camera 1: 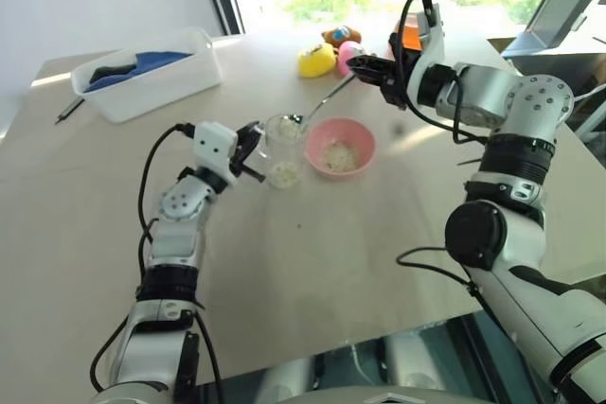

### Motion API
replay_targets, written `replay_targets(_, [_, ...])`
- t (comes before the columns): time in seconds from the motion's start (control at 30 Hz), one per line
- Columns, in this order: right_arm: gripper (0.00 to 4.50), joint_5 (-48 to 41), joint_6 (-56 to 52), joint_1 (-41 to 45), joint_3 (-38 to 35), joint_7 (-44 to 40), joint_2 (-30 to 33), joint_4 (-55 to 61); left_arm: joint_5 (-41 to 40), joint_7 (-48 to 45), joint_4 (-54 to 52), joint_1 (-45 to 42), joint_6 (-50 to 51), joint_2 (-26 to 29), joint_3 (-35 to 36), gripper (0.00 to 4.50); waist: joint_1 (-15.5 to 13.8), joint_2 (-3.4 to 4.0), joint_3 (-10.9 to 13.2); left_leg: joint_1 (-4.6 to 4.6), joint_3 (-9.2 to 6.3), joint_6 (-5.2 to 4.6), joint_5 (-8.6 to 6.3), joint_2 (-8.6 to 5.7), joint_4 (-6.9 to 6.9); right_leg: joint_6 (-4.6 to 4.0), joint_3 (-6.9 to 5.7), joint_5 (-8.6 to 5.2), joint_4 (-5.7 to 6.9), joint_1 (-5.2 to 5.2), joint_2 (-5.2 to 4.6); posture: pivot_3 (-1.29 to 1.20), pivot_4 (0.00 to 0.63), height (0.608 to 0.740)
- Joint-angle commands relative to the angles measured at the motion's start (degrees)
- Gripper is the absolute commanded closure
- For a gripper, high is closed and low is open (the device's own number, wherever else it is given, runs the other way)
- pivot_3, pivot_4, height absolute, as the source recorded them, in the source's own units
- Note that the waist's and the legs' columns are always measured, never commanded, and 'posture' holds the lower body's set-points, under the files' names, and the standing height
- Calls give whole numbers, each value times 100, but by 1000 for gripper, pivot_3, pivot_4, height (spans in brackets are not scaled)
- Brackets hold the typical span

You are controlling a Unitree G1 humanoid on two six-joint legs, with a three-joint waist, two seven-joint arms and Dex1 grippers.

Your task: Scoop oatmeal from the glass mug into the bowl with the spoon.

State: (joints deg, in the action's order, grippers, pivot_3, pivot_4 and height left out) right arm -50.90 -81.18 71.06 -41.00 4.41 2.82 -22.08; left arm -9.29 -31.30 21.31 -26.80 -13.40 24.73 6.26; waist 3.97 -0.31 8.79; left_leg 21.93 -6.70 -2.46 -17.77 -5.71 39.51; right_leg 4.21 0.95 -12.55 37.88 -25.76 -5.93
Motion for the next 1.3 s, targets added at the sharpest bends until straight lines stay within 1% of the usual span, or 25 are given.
replay_targets(0.03, [4500, -318, -19, 234, -302, 295, -22, 0, -19, -3, -32, -26, -134, 102, 133, 4466, 0, 0, 0, 0, 0, 0, 0, 0, 0, 0, 0, 0, 0, 0, 0, 0, 150, 740])
replay_targets(0.2, [4500, -631, -95, 226, -562, 652, -34, -41, -21, 9, -117, 35, -95, 126, 132, 4466, 2, 0, 0, 0, 0, 0, 0, 1, 0, 0, 1, 0, 0, 0, 0, 0, 150, 740])
replay_targets(0.57, [4500, -1391, -270, 185, -820, 1101, 148, 62, -29, 35, -148, 27, -11, 183, 137, 4466, 4, 0, 0, 0, 2, 0, 0, 1, -1, 0, 4, 0, 1, 0, 1, 0, 150, 740])
replay_targets(0.7, [4500, -1607, -190, 124, -837, 1240, 357, 37, -26, 44, -148, 18, 9, 188, 136, 4466, 0, 0, 0, 1, 2, -1, 0, 1, 0, 0, 3, 0, 0, 0, 0, 0, 150, 740])
replay_targets(0.9, [4500, -1692, -56, -27, -755, 1316, 702, -98, -29, 57, -215, 58, 60, 201, 137, 4466, 1, 0, 0, 0, 3, -1, 0, 1, -1, 0, 5, 0, 0, 0, 0, 0, 150, 740])
replay_targets(1.03, [4500, -1575, -12, -140, -501, 1133, 833, -141, -21, 72, -259, 84, 87, 179, 116, 4466, 2, 0, 0, 0, 6, -1, 0, 2, -1, 0, 7, 0, 1, 0, 0, 0, 150, 740])
replay_targets(1.17, [4500, -1315, 115, -298, -13, 732, 962, -63, -18, 100, -316, 112, 115, 154, 98, 4466, 1, 0, 0, -1, 9, -1, 0, 2, -1, 0, 10, 0, 0, -1, 0, 0, 150, 740])
replay_targets(1.3, [4500, -713, 471, -557, 994, -98, 1246, 209, -20, 132, -390, 183, 146, 138, 106, 4466, -4, 0, 0, 0, 8, -1, 0, 2, -1, 0, 9, 0, 0, -1, 0, 0, 150, 740])
